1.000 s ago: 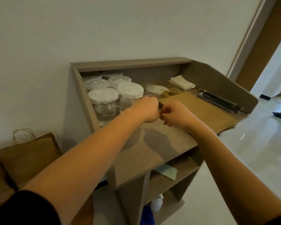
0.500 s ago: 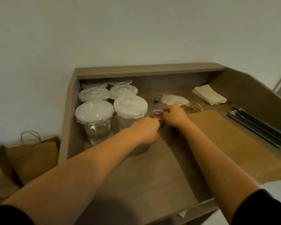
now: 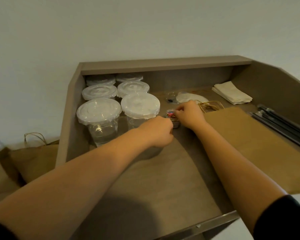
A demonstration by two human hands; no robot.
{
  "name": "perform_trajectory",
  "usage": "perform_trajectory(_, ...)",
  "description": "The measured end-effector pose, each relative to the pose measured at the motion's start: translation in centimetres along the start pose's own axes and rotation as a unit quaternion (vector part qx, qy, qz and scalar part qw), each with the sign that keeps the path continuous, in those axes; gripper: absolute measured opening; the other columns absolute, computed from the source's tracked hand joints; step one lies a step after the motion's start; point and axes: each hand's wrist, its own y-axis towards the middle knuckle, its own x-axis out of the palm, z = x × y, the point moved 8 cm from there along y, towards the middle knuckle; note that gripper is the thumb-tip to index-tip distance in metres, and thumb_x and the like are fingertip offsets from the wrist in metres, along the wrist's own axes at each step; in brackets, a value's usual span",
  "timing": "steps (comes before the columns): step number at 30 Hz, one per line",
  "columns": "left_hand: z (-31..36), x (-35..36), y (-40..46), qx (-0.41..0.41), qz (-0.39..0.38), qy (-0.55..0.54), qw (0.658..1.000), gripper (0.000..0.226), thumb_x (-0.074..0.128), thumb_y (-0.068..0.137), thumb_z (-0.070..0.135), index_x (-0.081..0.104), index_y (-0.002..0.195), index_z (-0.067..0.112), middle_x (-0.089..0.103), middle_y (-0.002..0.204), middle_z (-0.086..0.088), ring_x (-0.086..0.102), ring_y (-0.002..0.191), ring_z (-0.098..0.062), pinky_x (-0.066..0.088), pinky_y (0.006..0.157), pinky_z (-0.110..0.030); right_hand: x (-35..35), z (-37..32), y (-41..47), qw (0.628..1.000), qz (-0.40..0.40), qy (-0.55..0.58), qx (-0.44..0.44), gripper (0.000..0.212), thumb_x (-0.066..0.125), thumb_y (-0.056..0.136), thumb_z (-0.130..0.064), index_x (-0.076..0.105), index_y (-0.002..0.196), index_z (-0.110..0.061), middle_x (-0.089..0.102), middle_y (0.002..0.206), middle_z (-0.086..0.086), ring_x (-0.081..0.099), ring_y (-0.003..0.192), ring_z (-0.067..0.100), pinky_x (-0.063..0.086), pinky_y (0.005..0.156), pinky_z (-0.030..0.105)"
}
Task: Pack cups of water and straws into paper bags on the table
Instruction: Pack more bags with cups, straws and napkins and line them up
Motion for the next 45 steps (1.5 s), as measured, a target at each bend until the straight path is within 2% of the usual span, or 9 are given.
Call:
perform_trajectory(5,-0.6,0.5,0.1,-0.007,-0.024,-0.005,1.000,0.023,0.050,0.091,0.021,0.067,0.093,0.005,0.066,0.094,-0.015,0.061,0.083,-0.028,0.048,0.071,-0.037,2.3,-0.8,1.8,0.993,-0.081,-0.085,0.009,0.024,0.054,0.091,-0.024,0.072,0.105,-0.016,0.061,0.113,0.015,0.053,0.106,0.030,0.047,0.092,0.042)
perform_trajectory(10,-1.2,0.4,0.3,-0.013,-0.022,-0.009,1.000,0.025,0.051,0.089,0.021,0.066,0.095,0.003,0.066,0.096,-0.015,0.061,0.088,-0.030,0.052,0.078,-0.041,2.6,-0.8,2.1,0.993,-0.073,-0.094,0.007,0.022,0.055,0.092,-0.023,0.073,0.102,-0.014,0.062,0.111,0.016,0.051,0.108,0.030,0.043,0.094,0.040)
perform_trajectory(18,-1.5,0.9,0.3,-0.022,-0.035,-0.014,0.999,0.025,0.050,0.090,0.021,0.066,0.095,0.003,0.066,0.097,-0.016,0.061,0.089,-0.031,0.050,0.076,-0.039,1.9,-0.6,1.8,0.999,-0.033,-0.034,0.012,0.016,0.055,0.092,-0.017,0.069,0.096,-0.012,0.057,0.115,0.015,0.049,0.110,0.033,0.045,0.093,0.044)
perform_trajectory(22,-1.7,1.2,-0.3,-0.033,-0.051,-0.020,0.998,0.024,0.051,0.090,0.021,0.066,0.095,0.004,0.065,0.097,-0.016,0.061,0.089,-0.031,0.049,0.075,-0.038,2.6,-0.5,1.6,0.996,-0.075,-0.052,0.018,0.023,0.050,0.093,-0.014,0.070,0.105,-0.014,0.055,0.121,0.014,0.048,0.113,0.034,0.047,0.092,0.045)
perform_trajectory(32,-1.7,1.5,-0.6,-0.043,-0.050,-0.035,0.997,0.024,0.051,0.091,0.021,0.067,0.095,0.003,0.066,0.098,-0.017,0.061,0.090,-0.032,0.050,0.076,-0.039,1.3,-1.4,1.3,0.999,-0.021,-0.041,-0.003,0.015,0.048,0.092,-0.011,0.063,0.095,-0.013,0.054,0.114,0.012,0.048,0.110,0.031,0.045,0.091,0.048)
perform_trajectory(35,-1.7,1.0,-0.7,-0.048,-0.042,-0.051,0.997,0.025,0.050,0.092,0.020,0.066,0.099,0.003,0.066,0.100,-0.017,0.061,0.091,-0.030,0.050,0.079,-0.040,0.7,-2.4,0.1,0.999,-0.016,0.022,-0.036,0.011,0.046,0.093,-0.009,0.056,0.091,-0.012,0.059,0.097,0.007,0.055,0.091,0.023,0.048,0.079,0.038)
perform_trajectory(37,-1.7,0.3,-0.7,-0.053,-0.037,-0.074,0.995,0.024,0.050,0.093,0.020,0.064,0.105,0.003,0.067,0.100,-0.015,0.064,0.088,-0.028,0.053,0.080,-0.039,-0.2,-3.3,-1.0,0.997,-0.022,0.049,-0.052,0.011,0.047,0.093,-0.006,0.056,0.089,-0.012,0.057,0.090,0.004,0.053,0.084,0.019,0.043,0.072,0.031)
perform_trajectory(41,-1.2,-1.1,-1.8,-0.087,-0.038,-0.235,0.967,0.024,0.048,0.096,0.018,0.056,0.113,0.001,0.068,0.096,-0.021,0.070,0.078,-0.031,0.056,0.062,-0.031,-2.8,-4.9,-5.1,0.990,-0.063,0.103,-0.072,0.012,0.054,0.089,-0.006,0.061,0.082,-0.013,0.059,0.076,-0.004,0.054,0.072,0.010,0.045,0.067,0.024)
perform_trajectory(45,0.1,-4.7,-4.5,-0.045,0.023,-0.259,0.965,0.015,0.054,0.094,0.017,0.063,0.102,0.007,0.068,0.087,-0.011,0.070,0.067,-0.017,0.056,0.053,-0.022,-5.3,-6.6,-11.6,0.980,-0.077,0.156,-0.102,0.009,0.057,0.089,-0.010,0.063,0.086,-0.015,0.063,0.078,0.000,0.059,0.075,0.017,0.050,0.069,0.030)
